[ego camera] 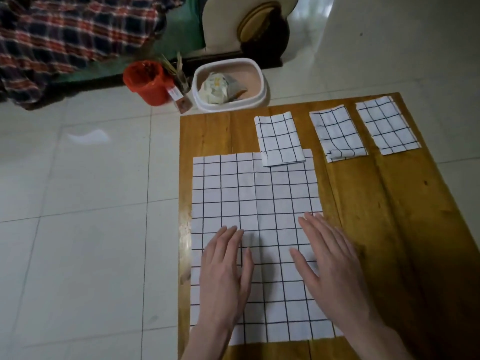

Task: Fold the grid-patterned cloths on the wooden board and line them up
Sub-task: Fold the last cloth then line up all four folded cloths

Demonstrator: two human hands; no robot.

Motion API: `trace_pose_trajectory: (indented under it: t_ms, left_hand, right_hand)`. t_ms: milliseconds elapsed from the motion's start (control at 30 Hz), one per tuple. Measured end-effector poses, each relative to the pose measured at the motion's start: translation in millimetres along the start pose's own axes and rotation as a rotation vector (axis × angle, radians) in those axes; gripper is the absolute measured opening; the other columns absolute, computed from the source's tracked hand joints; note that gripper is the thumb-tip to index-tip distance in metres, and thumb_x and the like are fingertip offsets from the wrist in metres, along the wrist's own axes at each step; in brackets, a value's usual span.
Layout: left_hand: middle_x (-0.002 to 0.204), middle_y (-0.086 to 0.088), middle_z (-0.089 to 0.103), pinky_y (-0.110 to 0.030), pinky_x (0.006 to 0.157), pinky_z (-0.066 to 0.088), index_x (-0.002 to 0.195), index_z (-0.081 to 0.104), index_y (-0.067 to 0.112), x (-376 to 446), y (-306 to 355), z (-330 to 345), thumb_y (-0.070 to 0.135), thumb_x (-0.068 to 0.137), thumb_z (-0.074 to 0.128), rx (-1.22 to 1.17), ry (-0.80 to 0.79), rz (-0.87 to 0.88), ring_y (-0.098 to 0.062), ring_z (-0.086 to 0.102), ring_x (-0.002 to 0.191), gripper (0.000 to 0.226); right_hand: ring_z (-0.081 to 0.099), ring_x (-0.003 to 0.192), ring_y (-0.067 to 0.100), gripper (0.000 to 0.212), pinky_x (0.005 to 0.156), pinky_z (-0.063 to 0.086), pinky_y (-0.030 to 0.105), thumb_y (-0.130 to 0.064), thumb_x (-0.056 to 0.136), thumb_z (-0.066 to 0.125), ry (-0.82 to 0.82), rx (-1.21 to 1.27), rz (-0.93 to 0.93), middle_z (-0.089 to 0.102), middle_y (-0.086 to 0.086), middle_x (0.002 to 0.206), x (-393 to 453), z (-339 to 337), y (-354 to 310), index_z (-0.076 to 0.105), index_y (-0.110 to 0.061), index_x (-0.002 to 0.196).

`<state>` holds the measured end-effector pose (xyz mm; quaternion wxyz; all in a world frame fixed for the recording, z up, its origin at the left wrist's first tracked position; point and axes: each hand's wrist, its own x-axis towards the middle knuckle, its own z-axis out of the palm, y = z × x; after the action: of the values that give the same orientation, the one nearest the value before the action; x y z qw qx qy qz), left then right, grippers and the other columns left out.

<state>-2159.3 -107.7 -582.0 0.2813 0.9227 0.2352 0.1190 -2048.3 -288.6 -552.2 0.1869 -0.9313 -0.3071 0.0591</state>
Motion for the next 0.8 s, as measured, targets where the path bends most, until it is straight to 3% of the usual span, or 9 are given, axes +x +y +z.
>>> trace_pose_trajectory:
  t_ms: [133,300,467,800]
  left_hand:
    - [0.161,0.001,0.045,-0.05,0.122,0.035,0.152,0.051,0.017,-2,-29,37,0.035,0.105,0.049,0.038,-0.043,0.054,-0.019,0.03,0.155,0.05]
    - [0.172,-0.002,0.024,-0.048,0.128,0.017,0.163,0.032,0.014,-3,-50,64,0.038,0.106,0.051,0.155,-0.145,0.143,-0.019,0.011,0.162,0.064]
    - [0.173,-0.004,0.02,-0.048,0.129,0.015,0.164,0.029,0.013,-11,-57,72,0.04,0.108,0.044,0.205,-0.173,0.117,-0.018,0.008,0.162,0.064]
    - [0.174,-0.002,0.019,-0.048,0.128,0.016,0.165,0.026,0.016,-44,-60,70,0.044,0.108,0.043,0.265,-0.179,0.113,-0.018,0.007,0.162,0.066]
  right_hand:
    - [0.023,0.158,0.016,0.06,0.126,0.025,0.044,-0.047,0.105,0.041,-0.024,-0.057,-0.074,0.035,-0.002,0.167,7,37,22,0.04,-0.019,0.158]
    - [0.016,0.16,0.018,0.061,0.128,0.023,0.048,-0.052,0.107,0.037,-0.089,-0.133,-0.132,0.026,-0.003,0.171,13,77,33,0.037,-0.021,0.161]
    - [0.009,0.161,0.018,0.065,0.129,0.016,0.046,-0.057,0.109,0.027,-0.167,-0.254,-0.169,0.014,-0.005,0.174,11,105,39,0.02,-0.026,0.166]
    - [0.014,0.161,0.02,0.066,0.126,0.018,0.049,-0.057,0.108,0.024,-0.184,-0.295,-0.163,0.015,-0.004,0.174,-21,112,42,0.021,-0.027,0.166]
